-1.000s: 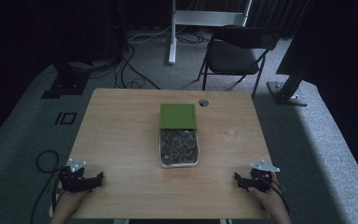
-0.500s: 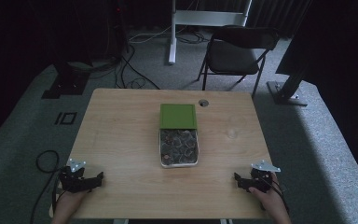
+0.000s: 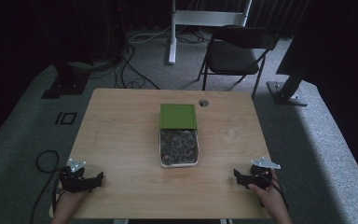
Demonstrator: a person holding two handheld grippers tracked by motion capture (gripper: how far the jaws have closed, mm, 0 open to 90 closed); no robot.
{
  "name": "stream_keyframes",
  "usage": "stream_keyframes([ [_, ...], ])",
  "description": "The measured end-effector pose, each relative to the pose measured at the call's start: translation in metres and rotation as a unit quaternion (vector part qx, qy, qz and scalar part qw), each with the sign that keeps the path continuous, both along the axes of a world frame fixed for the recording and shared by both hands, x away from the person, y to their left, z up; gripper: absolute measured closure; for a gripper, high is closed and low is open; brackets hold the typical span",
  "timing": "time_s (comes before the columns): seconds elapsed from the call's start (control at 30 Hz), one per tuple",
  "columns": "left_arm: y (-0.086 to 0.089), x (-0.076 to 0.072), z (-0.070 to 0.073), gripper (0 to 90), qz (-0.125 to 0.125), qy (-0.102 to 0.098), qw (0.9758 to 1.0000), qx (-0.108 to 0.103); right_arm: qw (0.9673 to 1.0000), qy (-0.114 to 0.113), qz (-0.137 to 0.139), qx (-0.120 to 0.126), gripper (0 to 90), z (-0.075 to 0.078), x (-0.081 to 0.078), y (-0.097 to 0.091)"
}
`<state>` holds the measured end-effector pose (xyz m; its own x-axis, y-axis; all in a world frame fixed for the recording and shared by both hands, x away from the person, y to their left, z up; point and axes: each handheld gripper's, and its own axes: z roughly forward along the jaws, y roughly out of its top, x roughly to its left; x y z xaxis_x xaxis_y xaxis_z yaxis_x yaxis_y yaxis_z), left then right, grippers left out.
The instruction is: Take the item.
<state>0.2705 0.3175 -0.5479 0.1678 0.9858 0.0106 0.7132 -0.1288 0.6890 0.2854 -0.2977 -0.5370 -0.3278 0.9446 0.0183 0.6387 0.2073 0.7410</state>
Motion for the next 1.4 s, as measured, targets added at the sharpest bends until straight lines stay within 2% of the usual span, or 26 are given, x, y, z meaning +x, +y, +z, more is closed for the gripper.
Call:
stream_keyframes([
  [0.63, 0.000, 0.000, 0.000, 0.2, 0.000, 0.000, 1.0000, 0.000, 0.9995, -0.023, 0.016, 0.013, 12.6, 0.017, 0.004, 0.012],
  [1.4, 0.000, 0.000, 0.000, 0.2, 0.001, -0.001, 1.0000, -0.001, 0.9977, -0.040, 0.049, 0.025, 13.9, 0.040, 0.013, 0.041],
])
